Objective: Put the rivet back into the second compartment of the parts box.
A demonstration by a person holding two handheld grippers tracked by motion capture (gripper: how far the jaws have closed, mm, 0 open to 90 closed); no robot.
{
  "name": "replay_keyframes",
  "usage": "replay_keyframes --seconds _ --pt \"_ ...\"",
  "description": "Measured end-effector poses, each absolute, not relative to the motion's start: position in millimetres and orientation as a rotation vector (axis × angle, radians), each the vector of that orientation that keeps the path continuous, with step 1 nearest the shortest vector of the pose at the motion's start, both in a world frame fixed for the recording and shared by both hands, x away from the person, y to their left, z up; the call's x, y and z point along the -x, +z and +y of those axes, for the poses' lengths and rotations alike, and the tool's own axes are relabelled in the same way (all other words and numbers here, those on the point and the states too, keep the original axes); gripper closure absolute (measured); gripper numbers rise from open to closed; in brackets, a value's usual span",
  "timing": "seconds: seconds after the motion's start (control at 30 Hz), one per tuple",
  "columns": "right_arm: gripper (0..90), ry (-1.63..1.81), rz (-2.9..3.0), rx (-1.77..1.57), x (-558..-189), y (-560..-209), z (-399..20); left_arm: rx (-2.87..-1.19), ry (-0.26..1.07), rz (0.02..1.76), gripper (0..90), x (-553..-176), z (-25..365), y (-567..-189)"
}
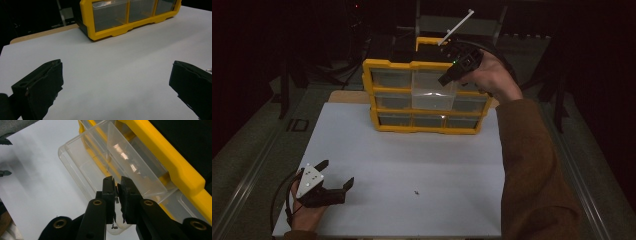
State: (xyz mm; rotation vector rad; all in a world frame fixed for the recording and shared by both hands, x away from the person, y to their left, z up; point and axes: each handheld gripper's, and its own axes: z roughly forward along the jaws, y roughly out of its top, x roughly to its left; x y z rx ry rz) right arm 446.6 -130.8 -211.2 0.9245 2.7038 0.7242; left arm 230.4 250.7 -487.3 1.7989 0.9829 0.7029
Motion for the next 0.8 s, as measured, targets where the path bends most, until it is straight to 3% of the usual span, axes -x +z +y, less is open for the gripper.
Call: replay_keyframes --seconds 0.17,0.3,0.4,0.57,0.8 --pt "78.4 0.722 2.698 -0.936 -447 -213 -132 -1.799 0.703 0.982 0.0 -230 251 -487" --pt "39.7 0.771 2.687 -0.923 -446 -213 -133 -1.798 0.702 0.983 0.0 -230 251 -487" --pt "24.4 0.781 2.674 -0.922 -444 -213 -133 -1.799 0.702 0.982 0.0 -230 251 -487" --pt "17.7 0.773 2.669 -0.905 -441 -214 -130 -1.799 0.703 0.982 0.0 -230 251 -487" --pt "16.7 0.771 2.683 -0.877 -436 -216 -127 -1.799 0.702 0.982 0.0 -230 251 -487"
